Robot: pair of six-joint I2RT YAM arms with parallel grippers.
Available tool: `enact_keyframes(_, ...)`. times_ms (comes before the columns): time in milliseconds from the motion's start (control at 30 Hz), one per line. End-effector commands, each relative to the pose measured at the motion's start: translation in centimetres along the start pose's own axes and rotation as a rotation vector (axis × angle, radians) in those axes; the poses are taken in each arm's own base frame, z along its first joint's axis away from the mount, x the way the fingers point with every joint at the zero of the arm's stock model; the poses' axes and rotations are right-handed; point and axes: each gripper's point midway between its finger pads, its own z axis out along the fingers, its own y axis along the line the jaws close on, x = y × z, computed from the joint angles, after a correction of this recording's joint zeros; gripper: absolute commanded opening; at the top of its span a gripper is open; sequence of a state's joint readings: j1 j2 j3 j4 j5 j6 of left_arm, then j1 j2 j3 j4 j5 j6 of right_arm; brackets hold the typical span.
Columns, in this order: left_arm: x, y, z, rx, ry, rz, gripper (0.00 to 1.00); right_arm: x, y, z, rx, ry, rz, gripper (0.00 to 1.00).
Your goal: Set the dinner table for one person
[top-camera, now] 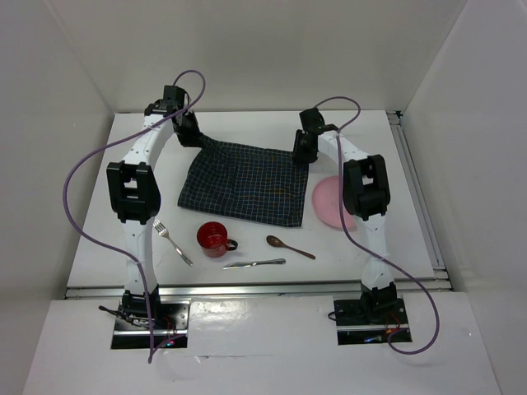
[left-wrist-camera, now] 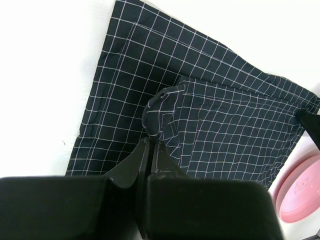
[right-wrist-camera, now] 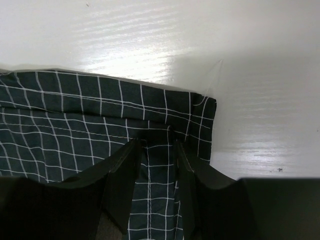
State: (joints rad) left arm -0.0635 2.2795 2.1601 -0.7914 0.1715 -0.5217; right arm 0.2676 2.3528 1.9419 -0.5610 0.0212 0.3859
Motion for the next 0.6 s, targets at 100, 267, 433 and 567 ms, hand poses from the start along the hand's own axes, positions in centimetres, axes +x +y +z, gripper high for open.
enact_keyframes(100, -1.5, -0.9, -1.9, 0.023, -0.054, 0.029, 0.00, 0.1, -0.3, 0.9, -0.004, 0.006, -0.015, 0.35)
enact_keyframes(267, -1.8, -1.0, -2.3, 0.018, -0.066, 0.030, 0.00, -1.8, 0.1, -1.5, -0.008, -0.049, -0.014, 0.02)
enact_keyframes(433, -1.9, -1.2, -3.9, 0.012, -0.084, 0.023, 0.00, -3.2, 0.5, -3.2, -0.020, -0.100, -0.025, 0.00)
enact_keyframes(567, -2.8, -1.4, -5.2, 0.007, -0.127, 0.029, 0.00, -4.6, 0.7, -5.1, -0.019, -0.148, -0.022, 0.00)
